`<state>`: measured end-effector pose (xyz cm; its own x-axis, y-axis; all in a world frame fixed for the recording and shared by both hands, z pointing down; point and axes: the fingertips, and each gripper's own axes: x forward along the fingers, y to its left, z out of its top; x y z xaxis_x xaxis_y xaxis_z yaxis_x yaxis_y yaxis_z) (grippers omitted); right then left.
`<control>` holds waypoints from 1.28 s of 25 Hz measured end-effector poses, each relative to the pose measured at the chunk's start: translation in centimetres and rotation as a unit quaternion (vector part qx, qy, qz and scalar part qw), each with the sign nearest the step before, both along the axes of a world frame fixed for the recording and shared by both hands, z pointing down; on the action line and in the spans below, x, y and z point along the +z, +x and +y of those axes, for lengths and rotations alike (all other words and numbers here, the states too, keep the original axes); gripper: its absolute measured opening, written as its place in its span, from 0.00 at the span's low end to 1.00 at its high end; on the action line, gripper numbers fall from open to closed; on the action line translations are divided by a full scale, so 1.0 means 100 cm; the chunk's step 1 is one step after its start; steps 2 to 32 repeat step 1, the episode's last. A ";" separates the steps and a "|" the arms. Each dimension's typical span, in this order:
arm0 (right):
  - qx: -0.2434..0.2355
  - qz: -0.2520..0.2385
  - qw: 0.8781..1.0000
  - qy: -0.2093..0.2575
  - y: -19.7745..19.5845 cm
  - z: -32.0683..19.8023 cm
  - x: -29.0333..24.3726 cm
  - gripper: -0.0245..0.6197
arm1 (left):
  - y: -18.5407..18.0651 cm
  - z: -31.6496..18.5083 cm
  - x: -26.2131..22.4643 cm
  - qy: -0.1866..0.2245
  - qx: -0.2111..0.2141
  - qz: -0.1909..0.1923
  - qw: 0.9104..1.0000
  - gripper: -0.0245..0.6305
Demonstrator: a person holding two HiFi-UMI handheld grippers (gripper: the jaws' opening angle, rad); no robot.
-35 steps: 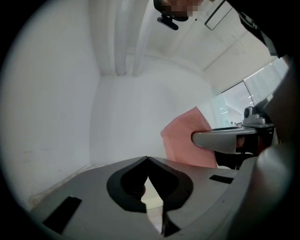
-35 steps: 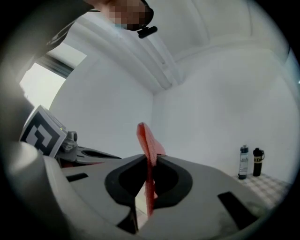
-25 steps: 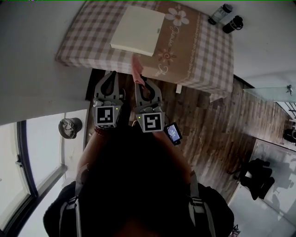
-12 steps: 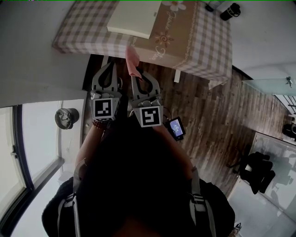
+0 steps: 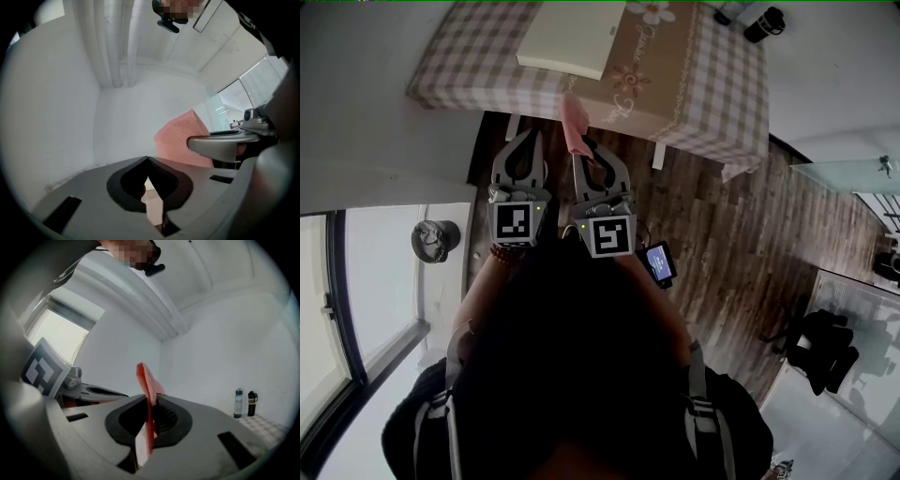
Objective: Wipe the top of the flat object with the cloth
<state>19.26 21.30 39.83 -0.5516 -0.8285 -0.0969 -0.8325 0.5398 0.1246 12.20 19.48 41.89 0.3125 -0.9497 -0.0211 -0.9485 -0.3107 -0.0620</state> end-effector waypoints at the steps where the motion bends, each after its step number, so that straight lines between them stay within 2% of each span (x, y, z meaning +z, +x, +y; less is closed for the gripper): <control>1: 0.002 -0.001 1.000 -0.001 0.002 0.000 0.000 0.06 | 0.002 0.001 -0.001 0.002 0.001 0.005 1.000 0.02; 32: 0.002 -0.001 1.000 -0.001 0.002 0.000 0.000 0.06 | 0.002 0.001 -0.001 0.002 0.001 0.005 1.000 0.02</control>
